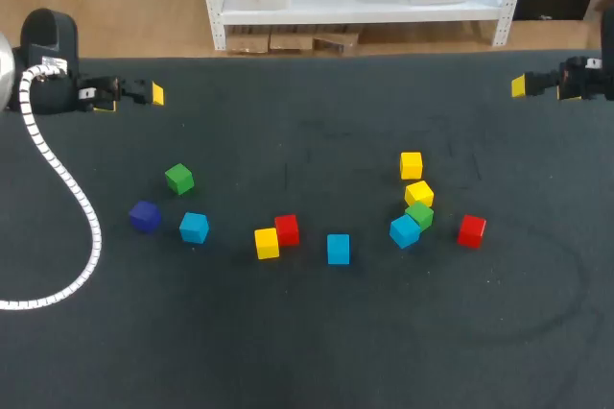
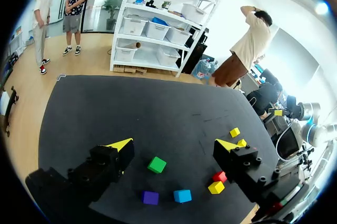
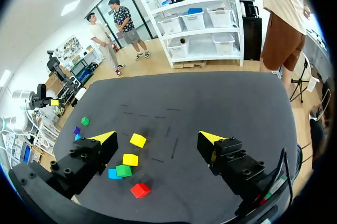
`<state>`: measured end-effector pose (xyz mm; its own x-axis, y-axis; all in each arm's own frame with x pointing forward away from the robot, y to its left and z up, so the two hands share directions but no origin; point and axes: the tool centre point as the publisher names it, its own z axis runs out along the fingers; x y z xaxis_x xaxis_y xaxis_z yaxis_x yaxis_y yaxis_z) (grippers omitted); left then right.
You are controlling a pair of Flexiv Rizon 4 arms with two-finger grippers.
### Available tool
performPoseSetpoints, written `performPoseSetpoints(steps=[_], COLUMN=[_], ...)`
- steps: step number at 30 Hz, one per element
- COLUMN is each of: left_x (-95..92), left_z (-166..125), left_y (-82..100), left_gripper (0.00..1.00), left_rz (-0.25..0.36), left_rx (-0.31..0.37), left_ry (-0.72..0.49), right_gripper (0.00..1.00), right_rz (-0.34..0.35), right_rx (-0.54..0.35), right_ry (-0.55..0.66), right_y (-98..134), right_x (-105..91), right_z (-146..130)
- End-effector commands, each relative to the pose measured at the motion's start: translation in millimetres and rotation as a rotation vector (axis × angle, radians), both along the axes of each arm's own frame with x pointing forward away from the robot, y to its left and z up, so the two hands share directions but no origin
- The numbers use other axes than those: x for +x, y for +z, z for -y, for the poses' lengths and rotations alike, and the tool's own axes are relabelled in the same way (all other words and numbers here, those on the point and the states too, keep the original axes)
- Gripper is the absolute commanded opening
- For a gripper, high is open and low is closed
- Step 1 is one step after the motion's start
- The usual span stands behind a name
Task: Place the blue cubes, place green cubes on the blue cubes, place the yellow cubes on the green cubes, then place the red cubes on the yellow cubes, and place purple cube on the red cubes.
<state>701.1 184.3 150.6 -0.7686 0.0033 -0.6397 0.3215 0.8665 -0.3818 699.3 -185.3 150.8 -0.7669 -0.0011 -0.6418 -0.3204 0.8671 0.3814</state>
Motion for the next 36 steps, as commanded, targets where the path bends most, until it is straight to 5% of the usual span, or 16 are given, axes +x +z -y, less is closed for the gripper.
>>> performPoseSetpoints(steps=[1,23,32,36], left_x=[0.1,0.1,0.1,0.1], left_z=[-0.4,-0.4,-0.4,-0.4], left_y=[-0.3,-0.3,-0.3,-0.3], left_gripper=[1.0,1.0,1.0,1.0], left_rz=[0.001,0.001,0.001,0.001], left_rx=[-0.001,-0.001,-0.001,-0.001], left_ry=[0.0,0.0,0.0,0.0], right_gripper=[1.0,1.0,1.0,1.0], right_rz=[0.0,0.0,0.097,0.173], right_rx=[0.0,0.0,-0.063,-0.078], right_ry=[-0.001,-0.001,0.175,0.356], right_y=[0.0,0.0,-0.5,3.0], right_x=[0.0,0.0,-5.8,-17.0], right_z=[-0.3,-0.3,-13.8,-24.7])
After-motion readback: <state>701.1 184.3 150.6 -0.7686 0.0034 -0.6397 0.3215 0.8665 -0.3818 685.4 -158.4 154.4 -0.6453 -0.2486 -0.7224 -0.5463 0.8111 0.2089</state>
